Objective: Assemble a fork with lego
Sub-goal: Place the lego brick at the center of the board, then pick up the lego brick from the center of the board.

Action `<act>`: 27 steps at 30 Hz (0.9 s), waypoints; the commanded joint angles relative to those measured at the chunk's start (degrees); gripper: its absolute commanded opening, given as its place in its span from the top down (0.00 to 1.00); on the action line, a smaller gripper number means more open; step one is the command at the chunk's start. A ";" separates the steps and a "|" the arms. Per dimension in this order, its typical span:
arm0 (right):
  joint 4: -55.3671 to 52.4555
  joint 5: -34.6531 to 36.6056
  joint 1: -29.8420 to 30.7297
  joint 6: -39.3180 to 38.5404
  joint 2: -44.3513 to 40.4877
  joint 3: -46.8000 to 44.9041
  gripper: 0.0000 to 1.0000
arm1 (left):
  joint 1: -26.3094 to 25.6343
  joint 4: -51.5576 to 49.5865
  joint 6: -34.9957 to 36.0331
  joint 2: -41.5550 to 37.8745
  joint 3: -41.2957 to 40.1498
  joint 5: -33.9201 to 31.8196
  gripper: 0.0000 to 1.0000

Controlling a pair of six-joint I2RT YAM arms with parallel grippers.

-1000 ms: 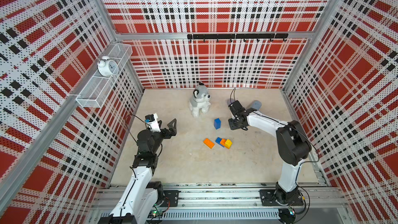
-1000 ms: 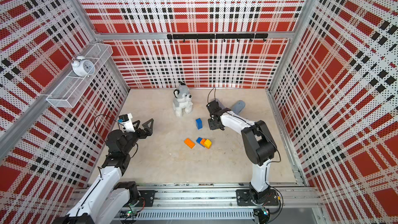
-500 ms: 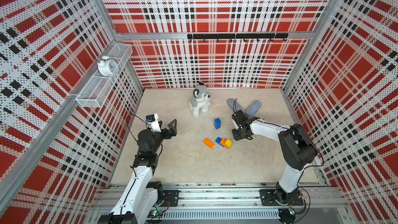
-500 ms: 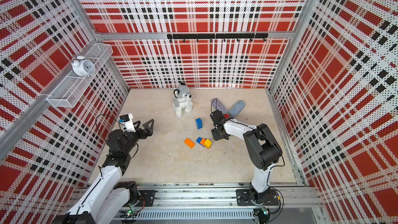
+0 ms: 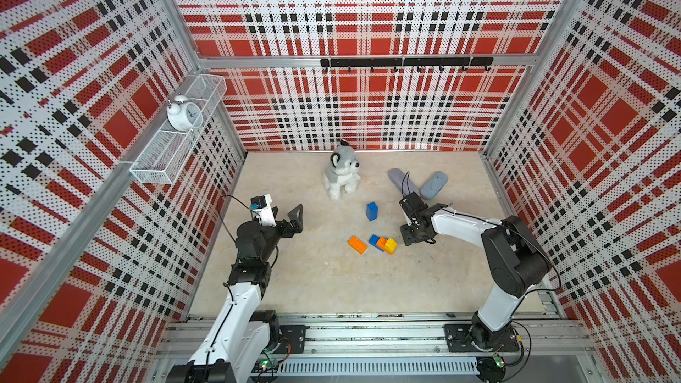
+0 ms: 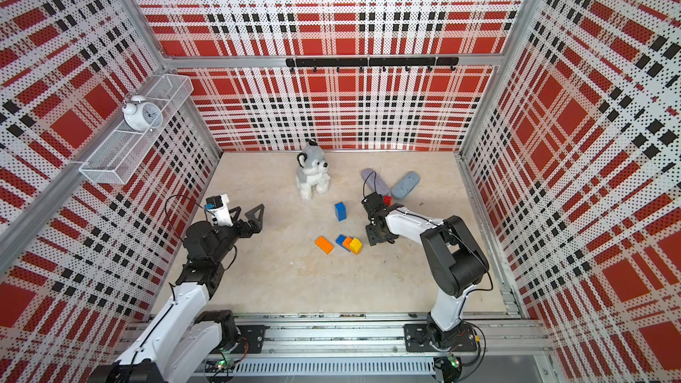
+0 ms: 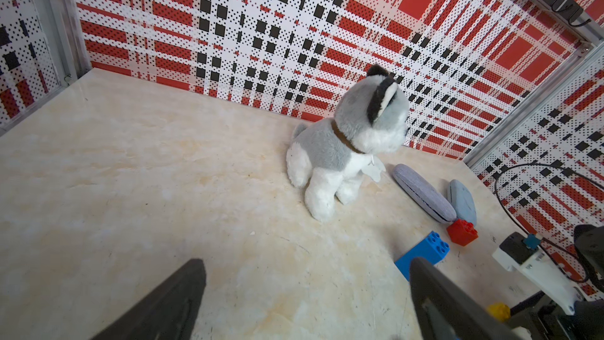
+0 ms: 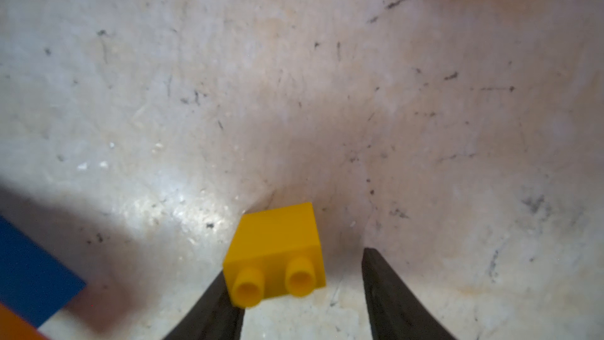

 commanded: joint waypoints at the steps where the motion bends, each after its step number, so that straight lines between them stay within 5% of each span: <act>1: -3.07 3.82 -0.63 0.72 -1.29 -1.36 0.41 | -0.33 1.36 0.75 -0.02 -0.37 0.51 0.00; 19: -1.63 6.67 -7.85 0.24 2.61 1.79 0.40 | -0.38 1.49 1.28 0.47 -0.18 0.46 0.00; 27: 1.48 2.69 -9.11 -0.27 5.55 4.47 0.41 | -0.37 1.49 1.61 1.03 0.07 0.50 0.00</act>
